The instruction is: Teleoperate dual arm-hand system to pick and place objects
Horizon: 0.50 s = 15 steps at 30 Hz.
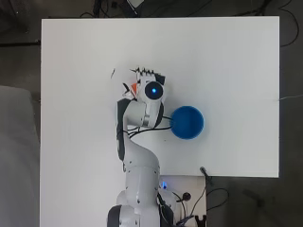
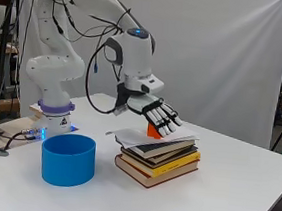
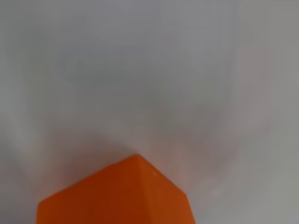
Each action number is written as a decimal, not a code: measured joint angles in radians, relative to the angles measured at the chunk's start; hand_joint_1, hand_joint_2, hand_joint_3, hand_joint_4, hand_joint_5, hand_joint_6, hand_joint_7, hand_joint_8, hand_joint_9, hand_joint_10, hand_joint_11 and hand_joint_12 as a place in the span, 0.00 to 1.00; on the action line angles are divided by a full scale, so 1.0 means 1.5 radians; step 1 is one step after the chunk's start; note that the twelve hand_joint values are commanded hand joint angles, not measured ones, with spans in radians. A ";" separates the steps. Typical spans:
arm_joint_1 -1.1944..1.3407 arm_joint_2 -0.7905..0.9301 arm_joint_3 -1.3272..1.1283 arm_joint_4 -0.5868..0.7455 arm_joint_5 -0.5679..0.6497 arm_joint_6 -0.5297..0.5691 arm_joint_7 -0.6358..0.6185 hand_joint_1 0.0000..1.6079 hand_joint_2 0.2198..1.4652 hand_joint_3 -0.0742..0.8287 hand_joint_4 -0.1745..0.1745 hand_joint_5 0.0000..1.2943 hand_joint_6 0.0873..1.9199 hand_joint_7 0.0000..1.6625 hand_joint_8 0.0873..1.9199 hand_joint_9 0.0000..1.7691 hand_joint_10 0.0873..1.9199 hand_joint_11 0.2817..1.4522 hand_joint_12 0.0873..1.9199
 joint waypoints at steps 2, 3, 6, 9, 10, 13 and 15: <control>0.000 -0.002 0.001 -0.017 -0.010 0.020 0.006 0.07 0.67 0.08 0.67 0.27 0.00 0.31 0.00 0.33 0.00 0.25 0.00; 0.000 -0.002 0.001 -0.026 -0.013 0.031 0.008 0.11 0.70 0.08 0.72 0.34 0.00 0.34 0.00 0.36 0.00 0.27 0.00; 0.000 0.000 -0.005 -0.039 0.010 0.036 -0.021 0.51 0.78 0.06 0.95 0.59 0.51 0.66 0.79 0.75 0.80 0.60 0.73; 0.000 0.001 -0.017 -0.038 0.077 0.019 -0.107 0.59 0.78 0.07 1.00 0.64 0.60 0.77 0.99 0.88 0.98 0.72 0.93; 0.000 0.000 -0.018 -0.035 0.101 0.014 -0.136 0.59 0.78 0.08 1.00 0.65 0.61 0.78 1.00 0.88 0.99 0.73 0.94; -0.001 -0.012 -0.020 -0.023 0.134 -0.008 -0.180 0.60 0.78 0.08 1.00 0.65 0.60 0.77 1.00 0.88 1.00 0.73 0.94; -0.002 -0.033 -0.018 -0.002 0.117 -0.024 -0.164 0.60 0.77 0.08 1.00 0.65 0.60 0.77 1.00 0.88 1.00 0.72 0.94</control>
